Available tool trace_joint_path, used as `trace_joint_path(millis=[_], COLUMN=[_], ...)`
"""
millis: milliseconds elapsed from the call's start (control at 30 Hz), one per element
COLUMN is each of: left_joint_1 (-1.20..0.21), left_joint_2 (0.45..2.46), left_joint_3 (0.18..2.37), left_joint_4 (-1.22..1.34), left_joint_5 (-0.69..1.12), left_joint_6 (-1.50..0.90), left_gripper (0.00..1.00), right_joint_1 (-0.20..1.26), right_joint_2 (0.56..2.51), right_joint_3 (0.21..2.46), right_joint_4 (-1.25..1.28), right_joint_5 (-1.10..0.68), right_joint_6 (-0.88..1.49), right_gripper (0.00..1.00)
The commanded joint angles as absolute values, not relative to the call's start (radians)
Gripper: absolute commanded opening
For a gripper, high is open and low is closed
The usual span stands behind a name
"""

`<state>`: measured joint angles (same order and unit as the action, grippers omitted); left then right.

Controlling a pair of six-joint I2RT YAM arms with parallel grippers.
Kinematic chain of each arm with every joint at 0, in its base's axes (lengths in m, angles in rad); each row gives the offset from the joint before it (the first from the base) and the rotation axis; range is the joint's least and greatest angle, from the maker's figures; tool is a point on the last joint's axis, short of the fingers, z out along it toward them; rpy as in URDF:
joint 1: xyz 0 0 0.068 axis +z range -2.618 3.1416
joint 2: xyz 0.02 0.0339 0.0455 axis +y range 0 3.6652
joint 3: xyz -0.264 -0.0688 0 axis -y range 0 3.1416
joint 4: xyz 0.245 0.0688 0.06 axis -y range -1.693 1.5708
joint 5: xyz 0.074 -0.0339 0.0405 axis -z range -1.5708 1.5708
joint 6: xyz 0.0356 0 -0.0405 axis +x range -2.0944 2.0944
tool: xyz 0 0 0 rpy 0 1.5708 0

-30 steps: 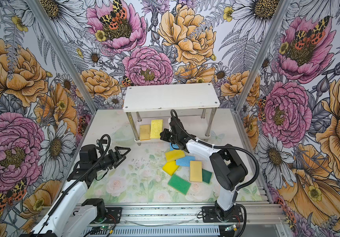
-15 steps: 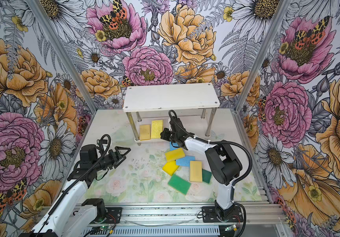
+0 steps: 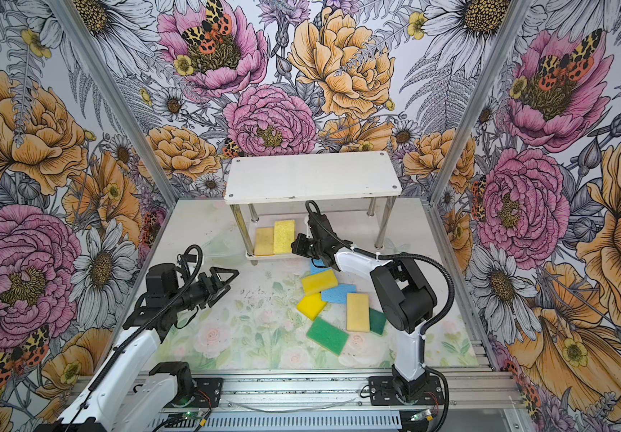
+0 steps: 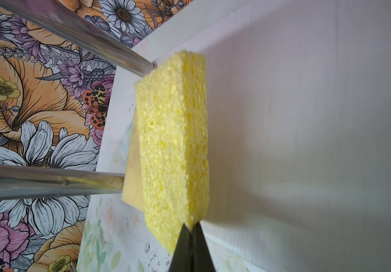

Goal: Arrange cleaning sponges on a shelf
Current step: Place the cleaning sponge at the shelf.

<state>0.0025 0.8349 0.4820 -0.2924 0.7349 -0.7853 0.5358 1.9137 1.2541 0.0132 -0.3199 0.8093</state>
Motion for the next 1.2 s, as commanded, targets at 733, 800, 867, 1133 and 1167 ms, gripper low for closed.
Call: trace_joint_path(millis=[733,800,867,1133,1167], left_joint_1=[0.007,0.009,0.008,0.006,0.005], left_joint_2=[0.842,0.844,0.844,0.844,0.844], left_joint_3=[0.468,0.468,0.468,0.467,0.466], left_joint_4=[-0.287,-0.287,-0.287,-0.287,-0.287], left_joint_5=[0.759,0.759,0.758,0.758,0.758], left_joint_6=[-0.772,-0.772,-0.772,-0.773,-0.772], left_gripper=[0.89,0.89,0.89,0.89,0.89], right_joint_1=[0.523,0.522,0.520,0.520,0.521], right_joint_2=[1.954,1.955,1.956,1.965,1.969], right_joint_3=[1.302,1.301,1.301,1.317,1.322], right_joint_4=[0.003,0.003,0.003,0.003,0.003], right_joint_5=[-0.346,-0.342,-0.341,-0.350,-0.353], right_joint_6=[0.782,0.780,0.782,0.778,0.778], right_gripper=[0.31,0.36,0.41,0.50,0.50])
